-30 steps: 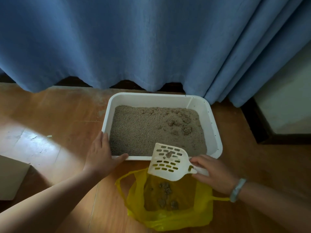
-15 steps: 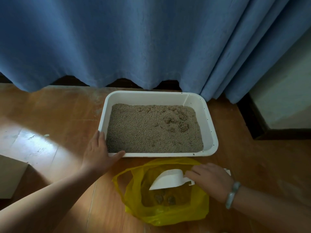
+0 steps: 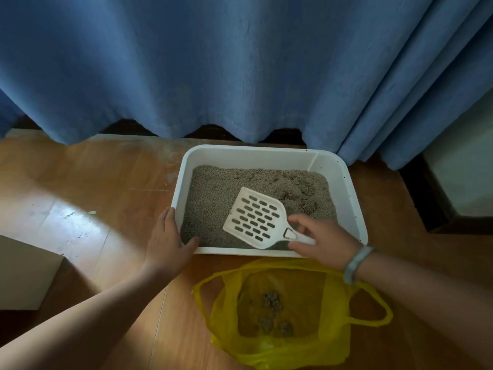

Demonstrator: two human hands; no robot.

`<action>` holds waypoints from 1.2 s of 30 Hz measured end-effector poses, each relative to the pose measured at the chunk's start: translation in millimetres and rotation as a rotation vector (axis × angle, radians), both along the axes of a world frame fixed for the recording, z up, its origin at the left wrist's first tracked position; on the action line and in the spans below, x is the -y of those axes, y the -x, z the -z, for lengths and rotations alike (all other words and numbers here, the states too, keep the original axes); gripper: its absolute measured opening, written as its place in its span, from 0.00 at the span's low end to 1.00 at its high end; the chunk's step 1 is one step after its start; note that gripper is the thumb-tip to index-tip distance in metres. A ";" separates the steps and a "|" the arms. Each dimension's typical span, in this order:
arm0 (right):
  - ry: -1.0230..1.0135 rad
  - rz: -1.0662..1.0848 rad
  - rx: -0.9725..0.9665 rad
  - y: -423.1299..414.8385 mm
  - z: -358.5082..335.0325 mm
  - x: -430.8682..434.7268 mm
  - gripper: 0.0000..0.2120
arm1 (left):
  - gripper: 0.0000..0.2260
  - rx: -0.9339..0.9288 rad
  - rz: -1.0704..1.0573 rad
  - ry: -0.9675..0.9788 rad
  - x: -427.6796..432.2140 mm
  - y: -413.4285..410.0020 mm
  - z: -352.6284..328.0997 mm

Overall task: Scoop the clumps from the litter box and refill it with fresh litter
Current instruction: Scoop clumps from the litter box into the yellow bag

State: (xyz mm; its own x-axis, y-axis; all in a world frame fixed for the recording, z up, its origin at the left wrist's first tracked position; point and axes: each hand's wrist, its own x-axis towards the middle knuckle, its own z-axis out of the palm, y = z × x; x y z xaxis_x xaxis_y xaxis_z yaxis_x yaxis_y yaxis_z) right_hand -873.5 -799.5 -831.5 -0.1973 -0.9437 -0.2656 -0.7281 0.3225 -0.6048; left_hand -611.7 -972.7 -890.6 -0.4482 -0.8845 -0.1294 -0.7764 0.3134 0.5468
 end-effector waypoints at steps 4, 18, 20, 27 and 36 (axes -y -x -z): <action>-0.147 -0.239 -0.419 14.0 -7.5 48.4 0.13 | 0.25 -0.175 -0.139 -0.046 7.3 3.0 4.6; -0.353 -0.626 -0.626 -8.8 9.6 136.6 0.09 | 0.15 -0.315 -0.257 -0.077 33.3 -8.4 25.0; -0.362 -0.648 -0.608 -13.1 11.5 142.8 0.09 | 0.14 -0.305 -0.259 -0.075 35.2 -10.9 25.1; -0.276 -0.623 -0.404 -24.8 32.6 146.5 0.11 | 0.15 -0.325 -0.269 -0.116 38.5 -13.2 23.4; -0.199 -0.390 -0.142 -22.7 62.2 127.4 0.16 | 0.15 -0.324 -0.238 -0.133 37.8 -14.2 24.9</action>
State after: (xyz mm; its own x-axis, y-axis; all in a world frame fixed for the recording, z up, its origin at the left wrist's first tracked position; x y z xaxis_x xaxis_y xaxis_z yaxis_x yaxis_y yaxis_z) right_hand -850.8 -926.9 -893.7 0.1150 -0.8878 -0.4456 -0.8896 0.1076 -0.4440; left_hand -597.5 -1010.5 -915.5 -0.2696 -0.9533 -0.1359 -0.5998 0.0559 0.7982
